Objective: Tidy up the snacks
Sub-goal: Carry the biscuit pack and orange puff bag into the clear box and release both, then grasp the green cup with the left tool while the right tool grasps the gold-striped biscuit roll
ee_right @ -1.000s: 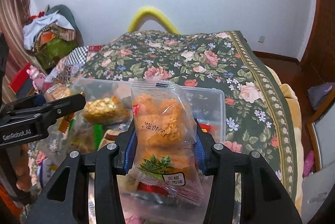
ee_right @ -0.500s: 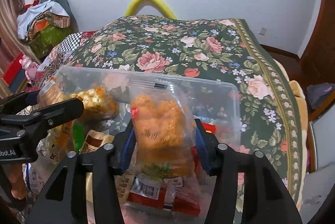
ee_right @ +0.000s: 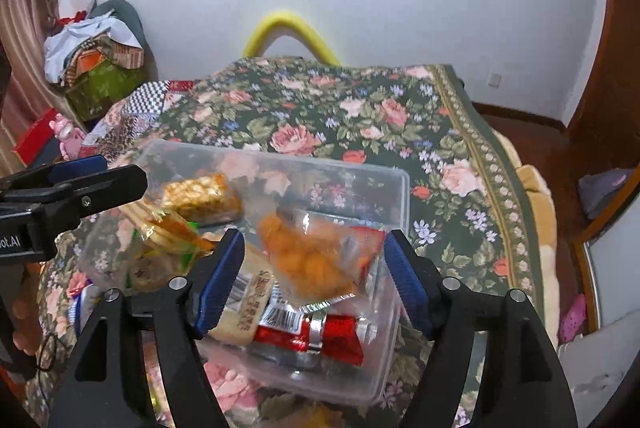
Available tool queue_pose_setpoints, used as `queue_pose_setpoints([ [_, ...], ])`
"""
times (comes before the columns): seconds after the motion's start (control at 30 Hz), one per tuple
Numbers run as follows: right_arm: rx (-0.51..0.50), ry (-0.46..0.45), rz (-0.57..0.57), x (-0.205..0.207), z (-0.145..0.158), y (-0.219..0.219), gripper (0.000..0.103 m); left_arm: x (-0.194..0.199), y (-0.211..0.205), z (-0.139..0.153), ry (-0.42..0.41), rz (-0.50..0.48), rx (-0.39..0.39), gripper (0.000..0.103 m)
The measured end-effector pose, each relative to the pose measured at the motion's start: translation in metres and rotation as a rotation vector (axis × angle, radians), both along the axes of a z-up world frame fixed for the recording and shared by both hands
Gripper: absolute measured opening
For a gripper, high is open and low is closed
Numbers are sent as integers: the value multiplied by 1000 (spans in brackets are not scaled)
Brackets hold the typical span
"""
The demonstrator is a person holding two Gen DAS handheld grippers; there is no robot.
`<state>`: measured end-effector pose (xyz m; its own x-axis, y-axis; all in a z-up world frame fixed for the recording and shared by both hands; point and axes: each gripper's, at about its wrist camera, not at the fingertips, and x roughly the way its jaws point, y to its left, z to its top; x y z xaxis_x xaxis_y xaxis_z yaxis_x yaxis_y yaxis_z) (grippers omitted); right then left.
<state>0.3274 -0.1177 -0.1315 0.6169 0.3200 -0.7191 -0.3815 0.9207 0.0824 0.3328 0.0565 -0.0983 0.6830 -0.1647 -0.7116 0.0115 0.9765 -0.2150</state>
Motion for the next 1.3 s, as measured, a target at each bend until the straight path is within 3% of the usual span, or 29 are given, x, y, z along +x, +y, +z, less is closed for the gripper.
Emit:
queue_pose_setpoints([
  [0.2, 22, -45, 22, -27, 20, -3, 74, -33, 3, 17, -35, 1, 24, 97],
  [0.37, 22, -52, 28, -53, 19, -8, 83, -66, 5, 14, -25, -6, 46, 97],
  [0.5, -3, -18, 37, -72, 3, -7, 84, -88, 4, 0, 11, -24, 63, 97],
  [0.73, -146, 22, 57, -97, -43, 14, 84, -126, -13, -31, 56, -62, 139, 97],
  [0.83, -188, 32, 44, -103, -58, 16, 84, -141, -20, -42, 42, -57, 151, 97],
  [1.0, -158, 60, 23, -114, -68, -6, 84, -153, -30, -60, 67, -84, 140, 97],
  [1.1, -125, 110, 0, -118, -75, -29, 83, -155, -31, -67, 84, -85, 123, 93],
  [1.3, -108, 141, -45, -130, -79, -54, 82, -156, -32, -83, 141, -106, 54, 67],
])
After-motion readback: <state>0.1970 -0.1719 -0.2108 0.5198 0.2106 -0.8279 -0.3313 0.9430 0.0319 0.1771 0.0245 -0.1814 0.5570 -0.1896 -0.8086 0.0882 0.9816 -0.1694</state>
